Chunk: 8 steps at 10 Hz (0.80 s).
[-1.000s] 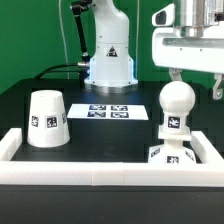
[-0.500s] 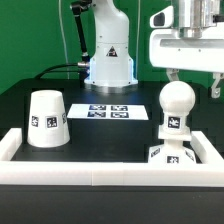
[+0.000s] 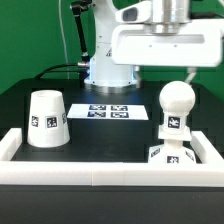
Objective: Assemble lamp
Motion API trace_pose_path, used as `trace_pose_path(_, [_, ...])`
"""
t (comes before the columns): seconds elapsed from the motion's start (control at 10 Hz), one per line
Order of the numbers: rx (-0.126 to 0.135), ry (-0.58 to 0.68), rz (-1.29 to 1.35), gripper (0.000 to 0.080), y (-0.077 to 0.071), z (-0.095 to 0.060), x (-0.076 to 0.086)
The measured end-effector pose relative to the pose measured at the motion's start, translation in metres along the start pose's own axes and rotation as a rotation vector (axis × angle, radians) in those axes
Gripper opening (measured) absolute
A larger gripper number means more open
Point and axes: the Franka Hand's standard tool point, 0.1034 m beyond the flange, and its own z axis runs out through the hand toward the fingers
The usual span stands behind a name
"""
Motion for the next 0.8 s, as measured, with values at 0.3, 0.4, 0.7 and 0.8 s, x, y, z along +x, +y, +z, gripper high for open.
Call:
trace_pose_path(0.3, [0.005, -0.002, 0.023, 0.0699, 0.010, 0.000, 0.004])
trace_pose_path(0.4, [0.005, -0.002, 0.024, 0.0699, 0.010, 0.000, 0.005])
trace_pose_path(0.7, [0.003, -0.003, -0.002, 0.0699, 0.012, 0.000, 0.004])
trace_pose_path(0.8, [-0.005, -0.007, -0.104, 0.0699, 0.023, 0.002, 0.000])
